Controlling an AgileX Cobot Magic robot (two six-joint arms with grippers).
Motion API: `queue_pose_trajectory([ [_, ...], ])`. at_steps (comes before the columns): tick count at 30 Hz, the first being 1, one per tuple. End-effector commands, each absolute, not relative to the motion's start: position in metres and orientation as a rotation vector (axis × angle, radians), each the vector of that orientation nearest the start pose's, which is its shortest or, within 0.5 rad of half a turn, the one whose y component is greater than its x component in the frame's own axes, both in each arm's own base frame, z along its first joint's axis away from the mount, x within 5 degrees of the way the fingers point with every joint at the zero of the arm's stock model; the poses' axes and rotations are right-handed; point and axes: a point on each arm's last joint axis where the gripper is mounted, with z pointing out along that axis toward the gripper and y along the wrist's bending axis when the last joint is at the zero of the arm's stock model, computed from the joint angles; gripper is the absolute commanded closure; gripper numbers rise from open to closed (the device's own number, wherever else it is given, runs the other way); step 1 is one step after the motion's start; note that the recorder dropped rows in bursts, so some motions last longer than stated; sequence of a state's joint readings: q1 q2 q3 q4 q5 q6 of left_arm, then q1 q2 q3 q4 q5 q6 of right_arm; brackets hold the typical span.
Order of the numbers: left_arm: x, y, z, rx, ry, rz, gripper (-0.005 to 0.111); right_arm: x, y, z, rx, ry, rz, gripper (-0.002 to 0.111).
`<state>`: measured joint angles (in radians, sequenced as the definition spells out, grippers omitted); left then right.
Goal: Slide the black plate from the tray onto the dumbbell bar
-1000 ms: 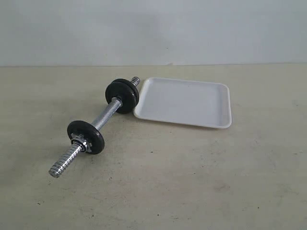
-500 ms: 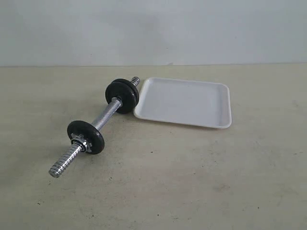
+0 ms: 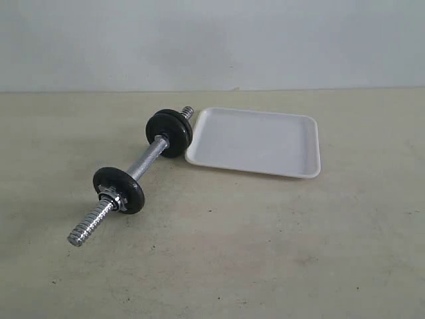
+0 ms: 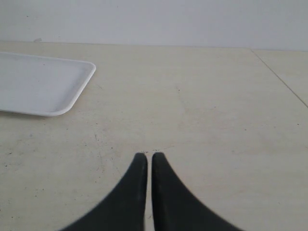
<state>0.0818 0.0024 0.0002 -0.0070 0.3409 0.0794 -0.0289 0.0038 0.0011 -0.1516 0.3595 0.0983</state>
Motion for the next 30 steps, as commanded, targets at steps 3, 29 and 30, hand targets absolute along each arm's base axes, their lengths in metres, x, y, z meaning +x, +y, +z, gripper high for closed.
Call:
queue_pose_trajectory([
  [3, 0.0531, 0.004, 0.1812, -0.049, 1.838, 0.074, 0.102, 0.053, -0.0066, 0.1816, 0.017, 1.835, -0.109, 0.107],
  [29, 0.0531, 0.004, 0.1814, -0.049, 1.836, 0.074, 0.102, 0.0532, -0.0046, 0.1816, -0.018, 1.835, -0.081, 0.107],
  [30, 0.0531, 0.004, 0.1814, -0.049, 1.836, 0.074, 0.102, 0.0532, -0.005, 0.1816, -0.011, 1.835, -0.087, 0.107],
])
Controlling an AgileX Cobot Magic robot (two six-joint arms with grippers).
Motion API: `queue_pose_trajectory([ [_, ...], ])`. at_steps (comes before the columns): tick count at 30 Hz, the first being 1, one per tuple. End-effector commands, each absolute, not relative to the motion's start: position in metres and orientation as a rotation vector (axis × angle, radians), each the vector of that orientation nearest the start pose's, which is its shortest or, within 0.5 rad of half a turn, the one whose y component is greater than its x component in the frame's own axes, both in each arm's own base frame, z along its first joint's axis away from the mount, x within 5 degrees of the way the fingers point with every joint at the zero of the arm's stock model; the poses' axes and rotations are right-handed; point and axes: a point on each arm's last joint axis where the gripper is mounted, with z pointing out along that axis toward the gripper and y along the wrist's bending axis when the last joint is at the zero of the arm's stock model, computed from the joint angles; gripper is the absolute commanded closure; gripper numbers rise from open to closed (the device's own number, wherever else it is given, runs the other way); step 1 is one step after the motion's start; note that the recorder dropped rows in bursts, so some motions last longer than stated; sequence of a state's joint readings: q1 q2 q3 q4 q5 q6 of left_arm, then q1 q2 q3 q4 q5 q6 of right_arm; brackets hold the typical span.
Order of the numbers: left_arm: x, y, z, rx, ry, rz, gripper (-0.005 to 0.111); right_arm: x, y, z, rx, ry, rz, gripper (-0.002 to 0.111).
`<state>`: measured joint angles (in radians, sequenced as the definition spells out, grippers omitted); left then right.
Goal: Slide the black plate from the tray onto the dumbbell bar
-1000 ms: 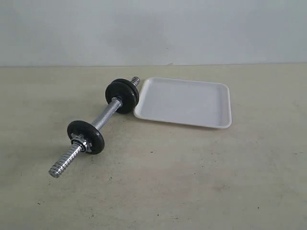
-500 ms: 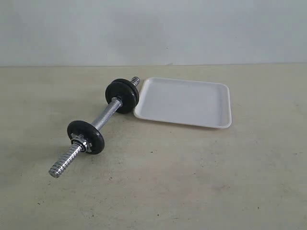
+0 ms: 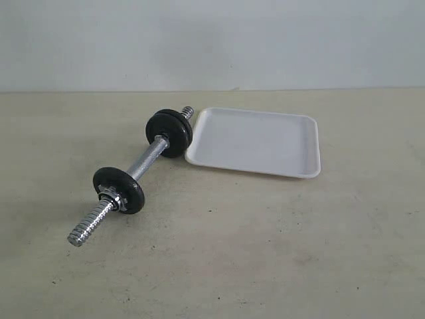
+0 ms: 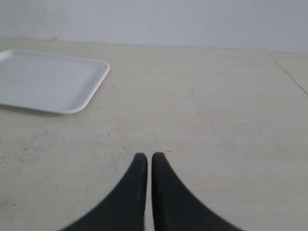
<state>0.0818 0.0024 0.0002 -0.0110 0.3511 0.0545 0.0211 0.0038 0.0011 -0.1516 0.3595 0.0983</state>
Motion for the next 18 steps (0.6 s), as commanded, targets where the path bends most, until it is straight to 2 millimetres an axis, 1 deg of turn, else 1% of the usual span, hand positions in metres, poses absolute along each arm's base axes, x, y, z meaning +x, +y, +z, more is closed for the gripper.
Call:
queue_pose_trajectory([
  [1, 0.0531, 0.004, 0.1814, -0.049, 1.836, 0.074, 0.102, 0.0531, -0.0056, 0.1816, 0.0, 1.835, -0.095, 0.107],
  [6, 0.0531, 0.004, 0.1814, -0.049, 1.836, 0.074, 0.102, 0.0529, -0.0072, 0.1816, 0.027, 1.835, -0.116, 0.107],
  [18, 0.0531, 0.004, 0.1814, -0.049, 1.836, 0.074, 0.102, 0.0529, -0.0072, 0.1816, 0.027, 1.835, -0.116, 0.107],
])
